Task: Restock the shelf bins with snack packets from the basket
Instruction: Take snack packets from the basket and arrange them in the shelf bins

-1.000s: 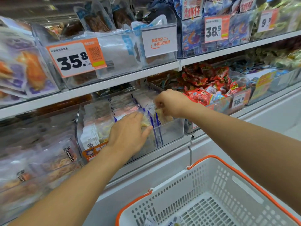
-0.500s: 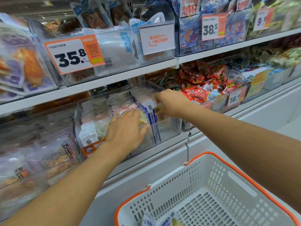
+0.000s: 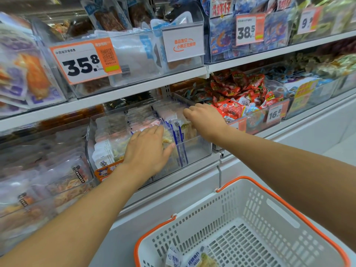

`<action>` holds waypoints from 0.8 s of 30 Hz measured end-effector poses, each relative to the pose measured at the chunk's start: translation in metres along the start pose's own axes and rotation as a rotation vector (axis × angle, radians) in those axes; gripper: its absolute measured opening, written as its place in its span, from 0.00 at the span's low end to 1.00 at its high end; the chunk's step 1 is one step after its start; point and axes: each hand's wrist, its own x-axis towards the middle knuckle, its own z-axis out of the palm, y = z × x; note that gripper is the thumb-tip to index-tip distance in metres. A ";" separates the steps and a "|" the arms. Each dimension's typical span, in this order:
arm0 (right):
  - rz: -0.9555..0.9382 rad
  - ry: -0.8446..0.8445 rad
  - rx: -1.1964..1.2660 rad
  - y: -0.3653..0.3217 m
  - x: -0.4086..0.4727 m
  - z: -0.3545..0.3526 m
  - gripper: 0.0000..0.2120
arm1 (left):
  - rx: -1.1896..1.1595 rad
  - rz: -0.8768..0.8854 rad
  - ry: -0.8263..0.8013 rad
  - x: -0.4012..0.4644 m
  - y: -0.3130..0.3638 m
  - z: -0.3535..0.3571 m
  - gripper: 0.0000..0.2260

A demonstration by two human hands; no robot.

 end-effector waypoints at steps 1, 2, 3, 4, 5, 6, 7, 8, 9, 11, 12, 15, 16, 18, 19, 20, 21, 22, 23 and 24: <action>-0.006 0.000 0.003 0.000 0.001 -0.001 0.10 | 0.001 0.000 -0.001 0.000 0.000 0.000 0.23; -0.015 0.000 0.002 -0.001 0.002 -0.001 0.10 | 0.003 0.000 -0.002 -0.001 0.000 0.000 0.24; -0.025 0.001 0.004 -0.001 0.003 -0.001 0.09 | 0.004 0.001 -0.001 -0.001 0.000 0.000 0.24; -0.031 0.004 0.009 -0.001 0.003 -0.002 0.10 | 0.003 0.005 0.000 -0.002 0.000 0.000 0.23; -0.038 0.013 0.016 -0.001 0.003 -0.001 0.10 | -0.001 0.007 -0.001 -0.002 0.000 0.000 0.22; -0.047 0.026 0.024 0.000 0.003 0.000 0.10 | -0.007 0.006 -0.006 -0.002 0.001 -0.001 0.22; -0.055 0.040 0.027 0.001 0.003 0.001 0.11 | -0.011 0.006 -0.009 -0.002 0.001 -0.001 0.22; -0.056 0.061 0.028 0.002 0.004 0.001 0.11 | -0.012 0.007 -0.007 -0.001 0.002 -0.002 0.23; -0.051 0.074 0.030 0.003 0.005 0.001 0.11 | -0.011 0.010 -0.004 -0.001 0.003 -0.003 0.24; -0.029 0.011 0.012 0.001 0.010 -0.001 0.12 | -0.006 0.009 -0.003 0.001 0.004 -0.004 0.26; -0.015 -0.050 -0.003 0.000 0.012 -0.002 0.13 | -0.001 0.008 -0.007 0.000 0.004 -0.004 0.26; -0.012 -0.103 -0.041 0.000 0.014 -0.002 0.15 | 0.001 0.012 -0.018 -0.001 0.003 -0.003 0.29; -0.007 -0.100 -0.035 0.002 0.013 -0.001 0.15 | -0.002 0.013 -0.021 -0.001 0.003 -0.003 0.29; 0.024 -0.097 0.015 0.006 0.009 0.000 0.17 | 0.000 0.021 -0.013 -0.001 0.003 -0.002 0.29; 0.040 -0.092 0.040 0.008 0.008 0.001 0.19 | 0.000 0.026 -0.005 -0.001 0.003 -0.002 0.29; 0.052 -0.092 0.058 0.009 0.008 0.001 0.21 | -0.004 0.029 0.001 0.000 0.002 -0.002 0.28; 0.057 -0.097 0.074 0.010 0.007 0.001 0.24 | -0.011 0.030 0.003 0.000 0.001 -0.001 0.27; 0.062 -0.108 0.095 0.011 0.007 0.000 0.27 | -0.021 0.031 0.001 0.000 0.000 0.000 0.27; 0.071 -0.117 0.120 0.012 0.006 -0.001 0.29 | -0.032 0.031 -0.002 0.000 -0.002 0.000 0.26; 0.085 -0.120 0.147 0.012 0.004 -0.003 0.30 | -0.044 0.033 0.001 0.000 -0.003 0.001 0.26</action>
